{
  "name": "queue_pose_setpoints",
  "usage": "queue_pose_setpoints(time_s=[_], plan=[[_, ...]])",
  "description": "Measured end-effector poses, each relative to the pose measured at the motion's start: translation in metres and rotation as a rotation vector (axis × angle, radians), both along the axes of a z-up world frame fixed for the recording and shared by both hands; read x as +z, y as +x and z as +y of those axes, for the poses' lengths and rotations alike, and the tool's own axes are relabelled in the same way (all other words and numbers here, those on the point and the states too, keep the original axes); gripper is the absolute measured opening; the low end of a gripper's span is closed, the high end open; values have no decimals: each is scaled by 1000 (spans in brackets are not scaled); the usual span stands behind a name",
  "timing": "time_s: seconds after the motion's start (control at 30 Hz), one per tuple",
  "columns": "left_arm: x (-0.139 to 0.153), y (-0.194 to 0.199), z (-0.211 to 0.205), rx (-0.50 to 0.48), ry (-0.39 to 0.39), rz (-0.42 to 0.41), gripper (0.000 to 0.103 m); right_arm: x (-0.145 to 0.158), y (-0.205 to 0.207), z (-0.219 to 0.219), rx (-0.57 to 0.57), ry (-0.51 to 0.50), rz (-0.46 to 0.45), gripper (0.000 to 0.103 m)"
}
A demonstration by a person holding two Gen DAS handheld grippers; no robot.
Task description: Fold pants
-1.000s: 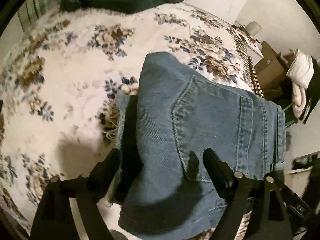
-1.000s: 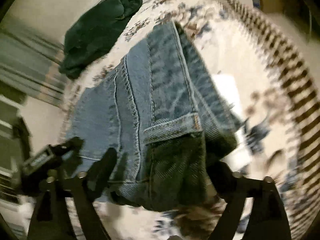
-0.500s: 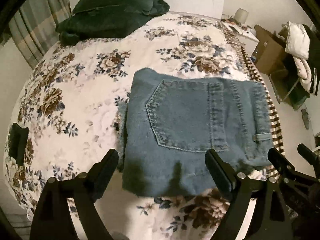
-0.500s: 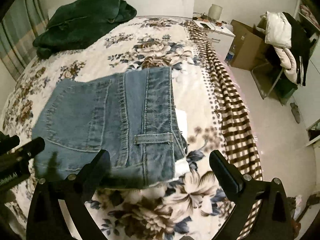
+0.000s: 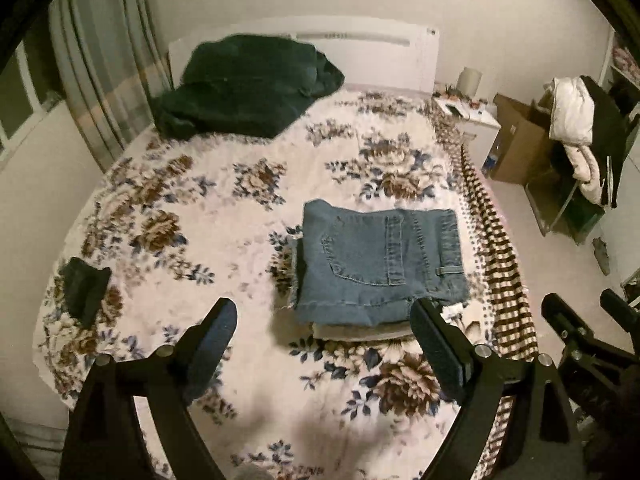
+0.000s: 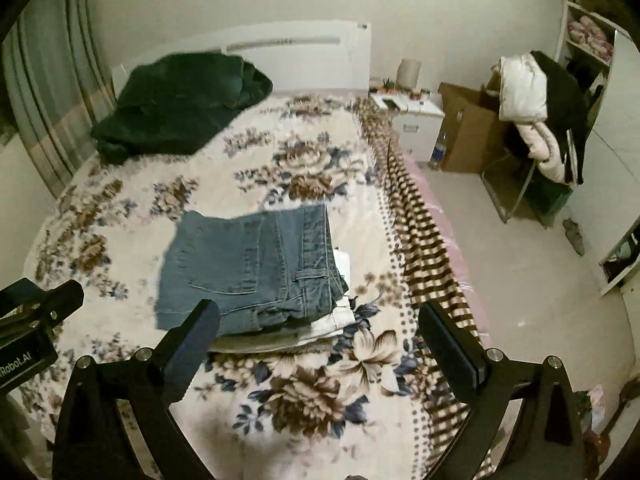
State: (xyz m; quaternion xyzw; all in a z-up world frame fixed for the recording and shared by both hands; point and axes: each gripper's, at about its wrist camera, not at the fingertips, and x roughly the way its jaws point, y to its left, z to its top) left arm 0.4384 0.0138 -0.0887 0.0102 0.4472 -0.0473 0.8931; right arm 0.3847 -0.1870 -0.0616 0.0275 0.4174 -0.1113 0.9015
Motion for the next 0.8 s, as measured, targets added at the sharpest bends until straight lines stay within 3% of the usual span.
queue_pose_setpoints(time_s=[0.23, 0.43, 0.57, 0.8], plan=[[75, -87, 24, 0, -18, -90, 89, 96, -99, 32, 12, -30, -111, 101], [121, -149, 41, -16, -40, -147, 89, 148, -181, 61, 16, -24, -151, 101], [139, -179, 51, -18, -48, -163, 89, 180, -231, 75, 2, -23, -184, 101], [156, -214, 58, 17, -43, -190, 89, 218, -284, 83, 13, -25, -224, 102]])
